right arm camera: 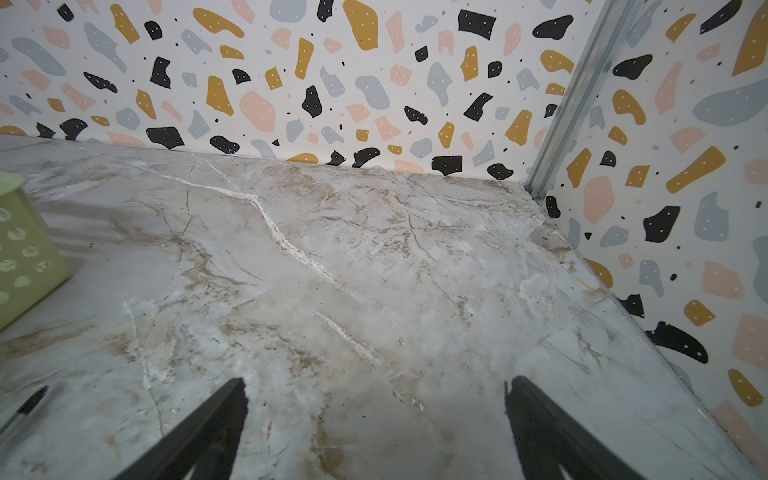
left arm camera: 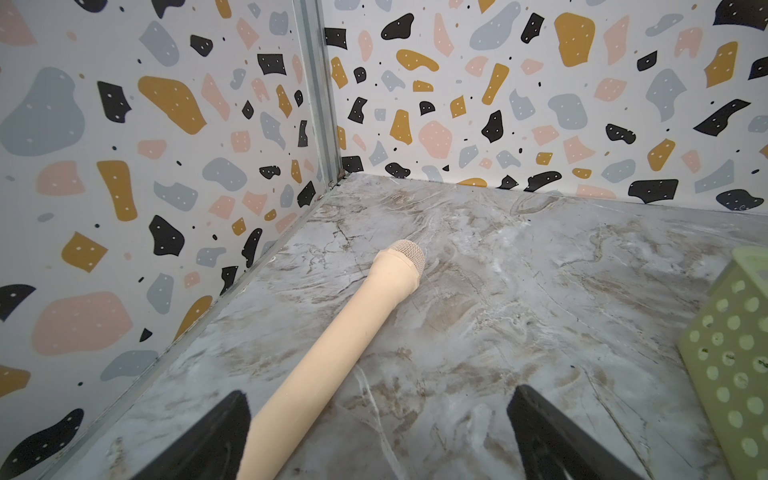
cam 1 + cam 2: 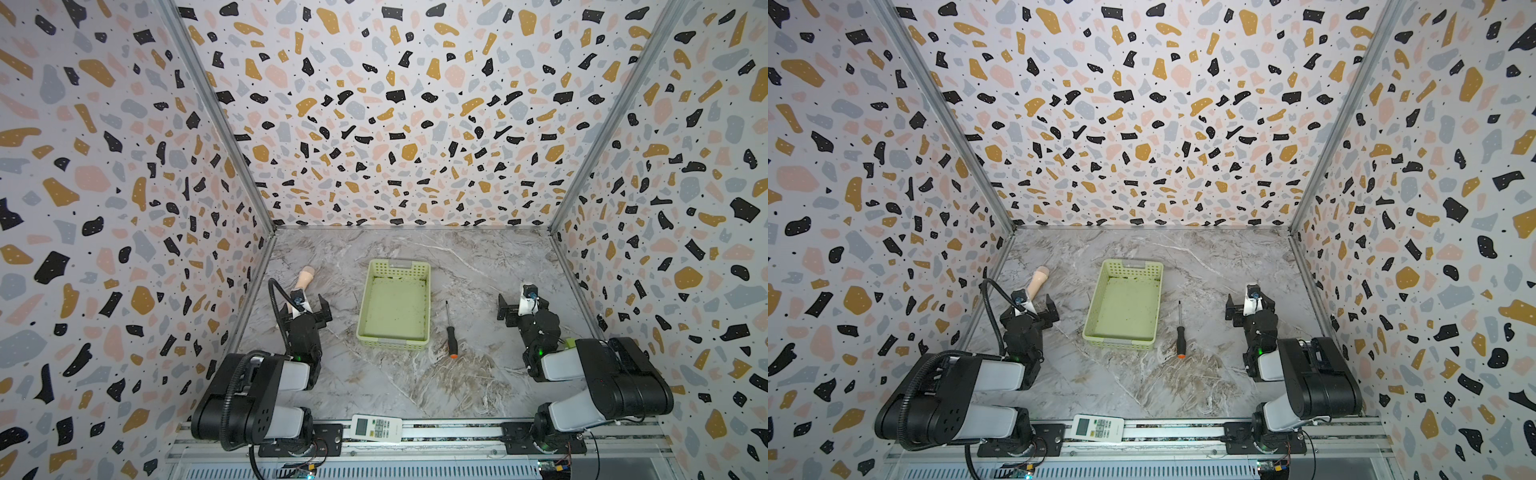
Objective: Put the screwdriver in the bin
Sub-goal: Pick up the screwdriver from the center of the table.
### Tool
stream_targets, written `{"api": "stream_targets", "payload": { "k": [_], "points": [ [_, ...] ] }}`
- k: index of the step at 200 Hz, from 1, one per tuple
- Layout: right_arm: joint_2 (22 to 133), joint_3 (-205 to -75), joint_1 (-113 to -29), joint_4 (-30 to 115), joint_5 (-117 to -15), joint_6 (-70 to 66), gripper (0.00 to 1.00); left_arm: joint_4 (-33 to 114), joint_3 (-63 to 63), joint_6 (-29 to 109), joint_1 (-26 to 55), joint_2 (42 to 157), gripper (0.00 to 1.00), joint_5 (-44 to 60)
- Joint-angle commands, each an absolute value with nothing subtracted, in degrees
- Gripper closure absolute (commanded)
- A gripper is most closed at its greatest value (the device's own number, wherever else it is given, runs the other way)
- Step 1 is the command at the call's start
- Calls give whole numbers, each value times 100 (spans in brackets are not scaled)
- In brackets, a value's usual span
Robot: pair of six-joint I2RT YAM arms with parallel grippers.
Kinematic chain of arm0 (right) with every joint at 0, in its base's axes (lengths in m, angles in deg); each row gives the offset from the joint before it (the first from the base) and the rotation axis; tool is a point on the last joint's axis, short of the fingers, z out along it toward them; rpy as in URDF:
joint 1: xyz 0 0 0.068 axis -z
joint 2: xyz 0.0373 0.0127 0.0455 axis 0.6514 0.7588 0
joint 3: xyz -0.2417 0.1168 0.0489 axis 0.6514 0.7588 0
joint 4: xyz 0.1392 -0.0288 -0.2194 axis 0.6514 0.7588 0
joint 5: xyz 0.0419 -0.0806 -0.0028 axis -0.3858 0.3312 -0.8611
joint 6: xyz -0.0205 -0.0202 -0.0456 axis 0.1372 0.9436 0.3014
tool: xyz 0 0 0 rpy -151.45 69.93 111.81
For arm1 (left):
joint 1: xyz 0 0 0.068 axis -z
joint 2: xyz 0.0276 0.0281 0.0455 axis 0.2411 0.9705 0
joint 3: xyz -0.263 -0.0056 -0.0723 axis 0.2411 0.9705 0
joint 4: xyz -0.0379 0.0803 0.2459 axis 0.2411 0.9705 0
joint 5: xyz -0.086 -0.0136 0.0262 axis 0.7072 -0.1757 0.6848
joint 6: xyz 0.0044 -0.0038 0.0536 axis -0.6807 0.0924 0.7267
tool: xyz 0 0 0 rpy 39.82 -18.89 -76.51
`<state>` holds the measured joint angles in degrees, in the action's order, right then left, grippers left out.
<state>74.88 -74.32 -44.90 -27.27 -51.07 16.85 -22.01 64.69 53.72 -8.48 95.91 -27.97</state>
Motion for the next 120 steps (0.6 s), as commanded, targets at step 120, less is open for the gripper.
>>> {"api": "stream_targets", "payload": {
  "k": [120],
  "points": [
    [5374, -7953, -4480, -331, -5067, 965, 1, 1278, 4310, 5013, -815, 7245, 0, -2295]
  ]
}}
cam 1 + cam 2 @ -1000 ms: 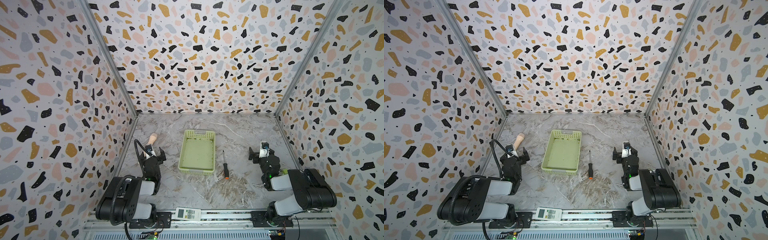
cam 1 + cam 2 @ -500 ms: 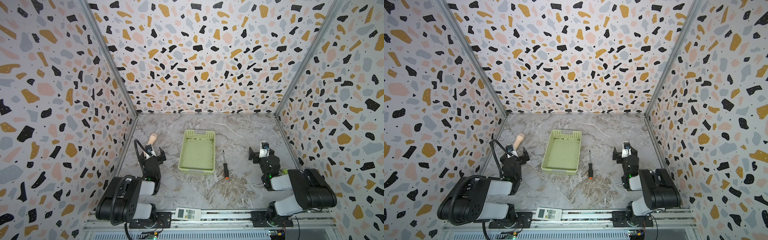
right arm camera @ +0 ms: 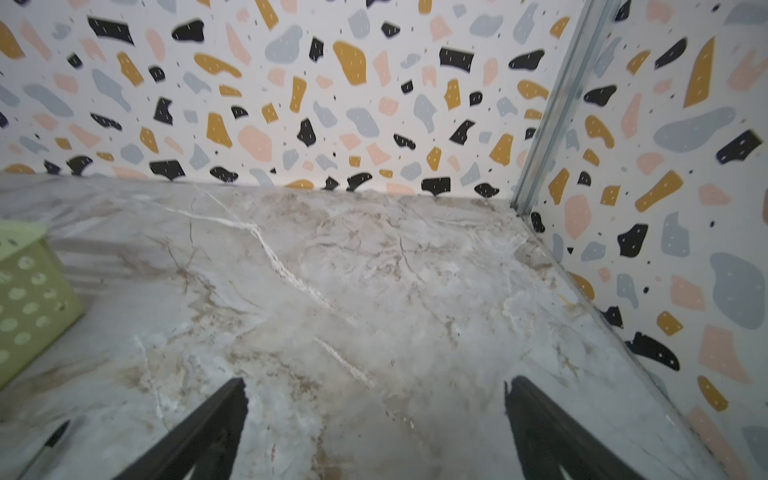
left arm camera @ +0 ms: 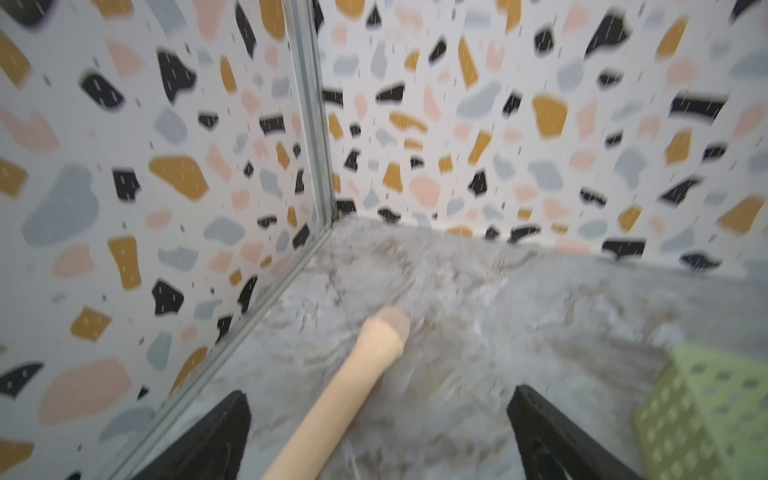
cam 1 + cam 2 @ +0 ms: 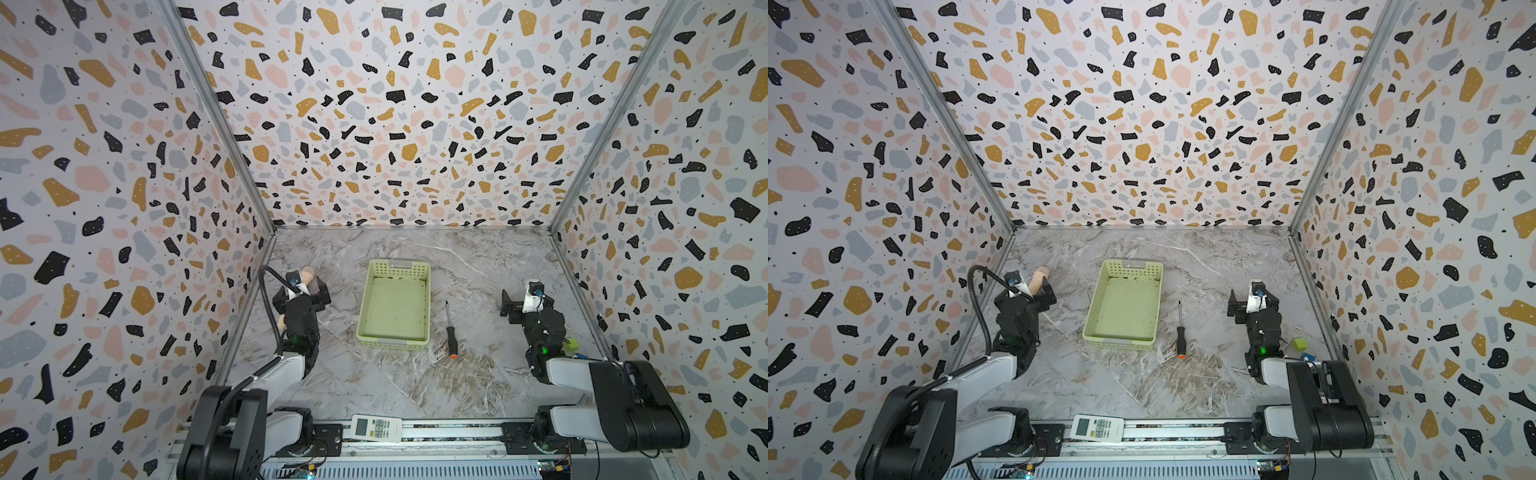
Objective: Put the screwdriver in the bin
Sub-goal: Pick up the screwdriver from the center of the table.
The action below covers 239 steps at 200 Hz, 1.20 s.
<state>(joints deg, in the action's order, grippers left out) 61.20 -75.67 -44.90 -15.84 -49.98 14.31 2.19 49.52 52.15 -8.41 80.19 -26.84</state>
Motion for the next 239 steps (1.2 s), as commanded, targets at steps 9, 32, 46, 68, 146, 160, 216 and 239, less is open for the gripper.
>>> {"api": "stream_targets", "payload": {
  "k": [9, 32, 46, 68, 146, 160, 216, 239],
  "points": [
    [4992, -8150, -4478, 252, -5321, 846, 1, 1473, 4068, 4866, -815, 7002, 0, -2267],
    [4118, -8565, -4497, 1169, -5770, 495, 1, 2334, 3327, 4506, -815, 6714, 1, -2730],
    [3732, -8820, -4486, 1671, -5954, 241, 1, 2715, 2931, 4770, -815, 6829, 0, -2656],
    [3557, -9481, -4486, 2960, -6287, -12, 1, 3291, 2503, 5195, -815, 7288, 0, -2000],
    [3430, -10434, -5199, 5313, -5329, -973, 1, 2803, 2847, 4776, -813, 7753, 1, -1151],
    [3746, -10736, -5629, 5815, -4954, -1190, 1, 2860, 2850, 4665, -806, 7793, 0, -1160],
    [4772, -10973, -8187, 5965, -2872, -1715, 1, 2760, 2841, 4522, -746, 7962, 0, -983],
    [5542, -11065, -8632, 6070, -2964, -2134, 1, 2704, 2928, 4489, -736, 7884, 1, -1114]
  ]
}}
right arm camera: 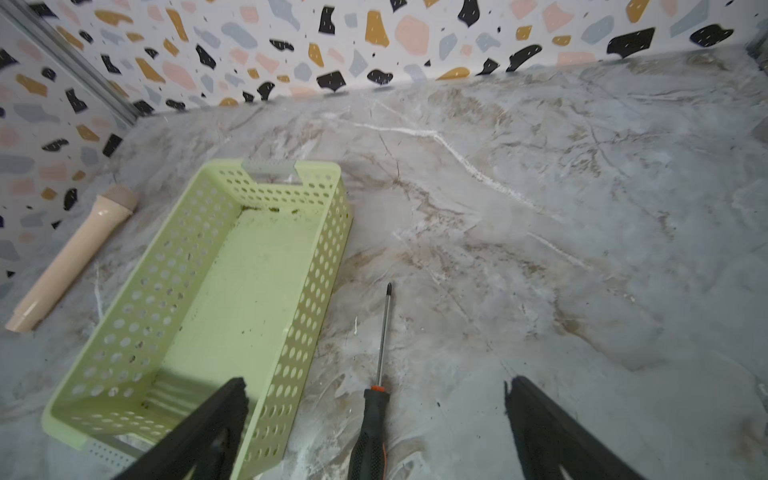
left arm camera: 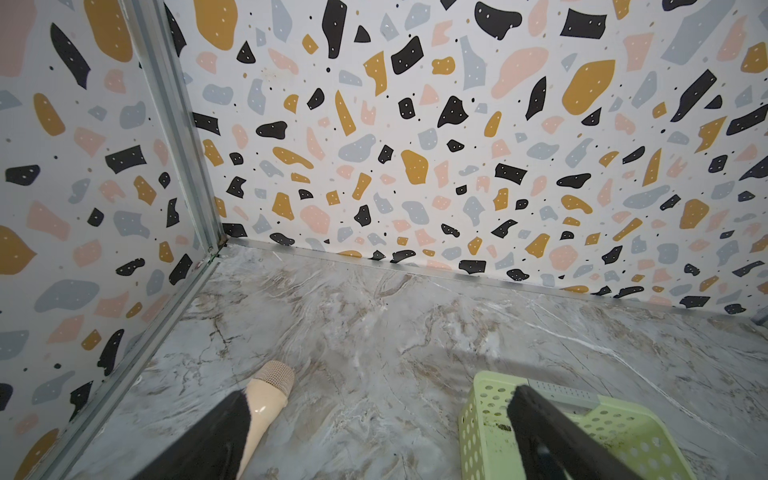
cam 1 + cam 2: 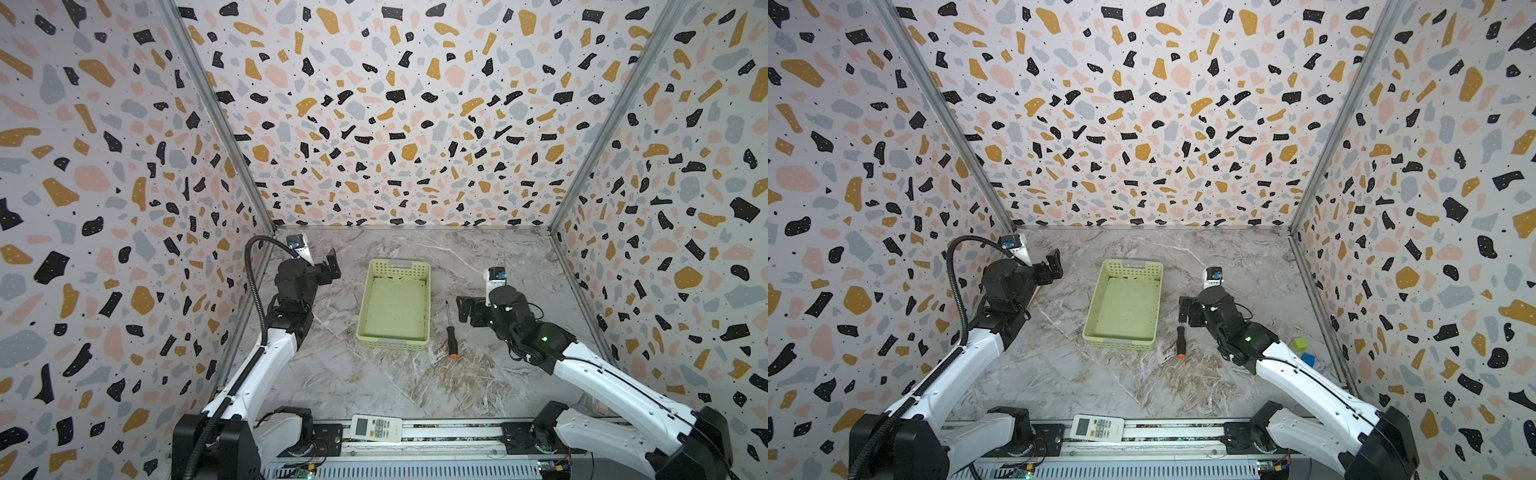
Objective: Put the screwdriver in the bin
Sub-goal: Pick up the screwdriver from the center of the table.
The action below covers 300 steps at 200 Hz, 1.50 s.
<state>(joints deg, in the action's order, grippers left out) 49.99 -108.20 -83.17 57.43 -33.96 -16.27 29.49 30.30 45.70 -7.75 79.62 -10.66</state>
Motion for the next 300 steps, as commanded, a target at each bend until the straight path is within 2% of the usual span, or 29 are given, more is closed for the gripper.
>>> {"api": "stream_targets", "payload": {
  "k": [1, 31, 54, 142, 182, 300],
  "points": [
    [5581, -11073, -8647, 6079, -2969, -2154, 1, 2701, 2931, 4488, -732, 7879, 0, -1118],
    [6531, -11191, -9243, 6336, -2737, -2776, 1, 2666, 2963, 4496, -728, 7829, 0, -1139],
    [6934, -11210, -9389, 6519, -2785, -3200, 0, 2668, 2961, 4491, -727, 7861, 1, -1186],
    [7296, -10905, -9389, 6708, -3228, -3572, 3, 2742, 2877, 4510, -733, 7977, 0, -1279],
    [7123, -10574, -9078, 6334, -3723, -3486, 10, 2752, 2889, 4464, -732, 7989, 0, -1253],
    [7269, -10677, -8893, 6225, -3870, -3108, 34, 2725, 2923, 4413, -728, 7971, 0, -1271]
  ]
}}
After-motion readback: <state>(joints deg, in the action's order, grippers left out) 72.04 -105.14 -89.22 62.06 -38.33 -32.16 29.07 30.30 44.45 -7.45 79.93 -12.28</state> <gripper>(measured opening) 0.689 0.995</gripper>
